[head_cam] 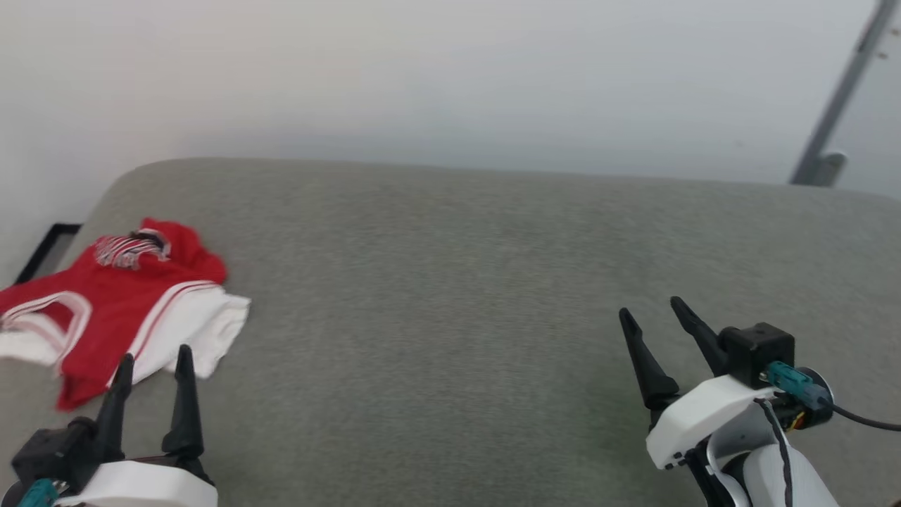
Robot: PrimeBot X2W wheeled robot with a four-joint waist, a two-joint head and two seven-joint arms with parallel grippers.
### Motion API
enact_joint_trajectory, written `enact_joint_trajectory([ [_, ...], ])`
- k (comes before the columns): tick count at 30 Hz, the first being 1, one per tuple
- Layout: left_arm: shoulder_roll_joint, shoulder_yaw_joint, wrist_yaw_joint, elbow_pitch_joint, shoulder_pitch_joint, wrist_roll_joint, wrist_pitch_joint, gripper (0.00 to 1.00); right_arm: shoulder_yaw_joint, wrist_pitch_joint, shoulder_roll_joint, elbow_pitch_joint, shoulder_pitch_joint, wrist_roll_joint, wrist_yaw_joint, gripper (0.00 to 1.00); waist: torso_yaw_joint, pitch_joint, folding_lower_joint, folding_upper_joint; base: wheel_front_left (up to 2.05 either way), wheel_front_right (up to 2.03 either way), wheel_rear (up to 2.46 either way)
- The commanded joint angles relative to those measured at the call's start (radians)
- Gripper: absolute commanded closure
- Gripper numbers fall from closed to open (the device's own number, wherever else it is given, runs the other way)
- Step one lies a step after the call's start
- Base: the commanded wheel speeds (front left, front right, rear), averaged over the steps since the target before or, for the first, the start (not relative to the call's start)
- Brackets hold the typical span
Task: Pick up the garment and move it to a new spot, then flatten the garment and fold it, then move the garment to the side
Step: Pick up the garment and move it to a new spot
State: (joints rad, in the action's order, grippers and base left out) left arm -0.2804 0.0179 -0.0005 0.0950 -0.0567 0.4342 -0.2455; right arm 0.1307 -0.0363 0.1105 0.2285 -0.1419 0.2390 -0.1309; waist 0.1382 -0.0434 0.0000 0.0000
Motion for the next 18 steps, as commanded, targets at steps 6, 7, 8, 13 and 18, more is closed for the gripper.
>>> enact_joint_trajectory([
  [6, -0.012, -0.03, 0.03, -0.009, -0.031, 0.02, 0.014, 0.0, 0.044, 0.003, 0.002, 0.012, -0.024, 0.019, 0.0, 0.0, 0.155, -0.022, 0.0, 0.0, 0.0, 0.0, 0.0],
  [7, -0.014, -0.033, 0.034, -0.011, -0.034, 0.02, 0.015, 0.0, 0.05, 0.003, 0.002, 0.013, -0.025, 0.023, 0.0, 0.0, 0.171, -0.023, 0.0, 0.0, 0.0, 0.0, 0.0],
  [8, -0.015, -0.035, 0.037, -0.014, -0.036, 0.021, 0.017, 0.0, 0.055, 0.002, 0.002, 0.014, -0.026, 0.028, 0.0, 0.0, 0.187, -0.024, 0.0, 0.0, 0.0, 0.0, 0.0],
  [13, -0.018, -0.045, 0.047, -0.026, -0.052, 0.031, 0.025, 0.0, 0.075, 0.002, -0.003, 0.011, -0.029, 0.04, 0.0, 0.0, 0.262, -0.029, 0.0, 0.0, 0.0, 0.0, 0.0],
  [18, -0.014, -0.039, 0.054, -0.041, -0.051, 0.031, 0.033, 0.0, 0.08, 0.005, -0.004, 0.005, -0.032, 0.046, 0.0, 0.0, 0.323, -0.023, 0.0, 0.0, 0.0, 0.0, 0.0],
])
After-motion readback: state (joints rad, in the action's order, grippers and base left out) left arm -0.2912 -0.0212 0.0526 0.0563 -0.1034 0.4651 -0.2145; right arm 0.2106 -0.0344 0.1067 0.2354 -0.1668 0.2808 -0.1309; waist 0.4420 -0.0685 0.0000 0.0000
